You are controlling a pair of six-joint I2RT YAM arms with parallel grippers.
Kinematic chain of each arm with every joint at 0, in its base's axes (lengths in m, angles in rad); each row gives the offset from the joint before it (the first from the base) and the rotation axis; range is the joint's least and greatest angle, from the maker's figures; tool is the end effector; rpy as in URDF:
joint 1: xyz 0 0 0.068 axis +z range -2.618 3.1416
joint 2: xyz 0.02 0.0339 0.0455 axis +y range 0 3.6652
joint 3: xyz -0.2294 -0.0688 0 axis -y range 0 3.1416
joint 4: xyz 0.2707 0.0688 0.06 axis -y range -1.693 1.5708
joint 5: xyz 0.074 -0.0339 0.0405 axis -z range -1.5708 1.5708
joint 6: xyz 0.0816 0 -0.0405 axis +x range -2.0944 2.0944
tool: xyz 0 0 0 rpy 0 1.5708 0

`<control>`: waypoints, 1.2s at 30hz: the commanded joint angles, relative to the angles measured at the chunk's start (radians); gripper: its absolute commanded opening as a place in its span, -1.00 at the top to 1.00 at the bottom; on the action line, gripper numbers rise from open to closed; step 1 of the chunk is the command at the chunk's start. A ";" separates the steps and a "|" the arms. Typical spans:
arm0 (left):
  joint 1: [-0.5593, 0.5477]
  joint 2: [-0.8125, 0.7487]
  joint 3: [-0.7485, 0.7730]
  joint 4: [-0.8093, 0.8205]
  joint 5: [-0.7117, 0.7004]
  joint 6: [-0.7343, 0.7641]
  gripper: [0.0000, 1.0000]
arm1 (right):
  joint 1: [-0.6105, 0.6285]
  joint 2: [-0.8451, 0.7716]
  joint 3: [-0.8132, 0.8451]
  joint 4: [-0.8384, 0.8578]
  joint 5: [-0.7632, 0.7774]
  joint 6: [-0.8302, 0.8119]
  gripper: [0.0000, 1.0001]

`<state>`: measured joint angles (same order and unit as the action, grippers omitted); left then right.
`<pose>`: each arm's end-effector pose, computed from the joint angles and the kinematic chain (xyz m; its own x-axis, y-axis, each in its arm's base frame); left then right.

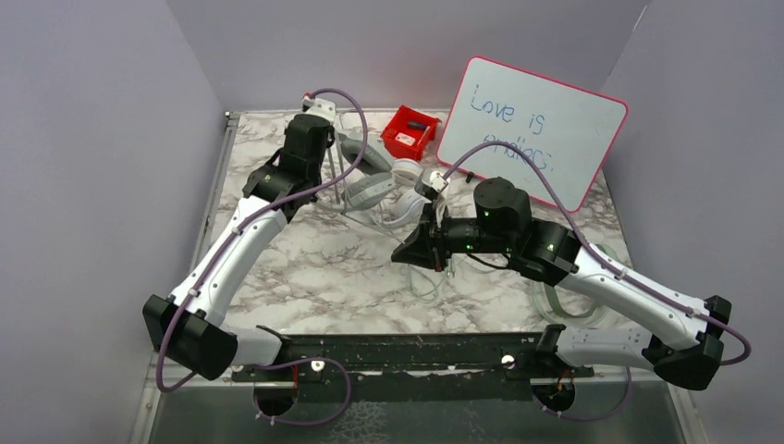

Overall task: Wrap the headphones
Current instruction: Wrap the headphones cable around the headphones.

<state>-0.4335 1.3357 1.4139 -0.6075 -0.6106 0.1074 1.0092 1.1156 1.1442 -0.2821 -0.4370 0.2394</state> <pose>0.3403 -0.1060 0.3464 -0.4668 0.3129 -0.8272 -0.0553 0.9232 0.3804 0.1472 0.2987 0.3502 -0.3633 -0.1740 -0.9153 -0.9253 0.1822 0.3327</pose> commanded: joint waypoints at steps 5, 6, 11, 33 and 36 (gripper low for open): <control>0.010 -0.126 -0.048 0.005 0.223 0.022 1.00 | 0.028 -0.036 0.284 -0.374 0.294 -0.187 0.98; 0.010 -0.120 -0.035 -0.036 0.233 0.008 1.00 | 0.028 -0.026 0.314 -0.400 0.322 -0.204 0.98; 0.010 -0.151 -0.036 -0.142 0.145 -0.043 1.00 | 0.028 -0.006 0.393 -0.460 0.402 -0.271 0.98; 0.018 -0.366 0.011 -0.262 -0.095 -0.280 1.00 | 0.028 0.225 0.676 0.086 0.460 -0.669 0.99; 0.017 -0.372 0.011 -0.253 -0.040 -0.238 1.00 | 0.028 0.332 0.761 0.128 0.477 -0.768 0.99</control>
<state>-0.4290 0.9852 1.4006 -0.8536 -0.6365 -0.1684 1.0344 1.3670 1.7756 -0.4252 -0.0216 -0.3523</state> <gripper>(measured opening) 0.068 0.043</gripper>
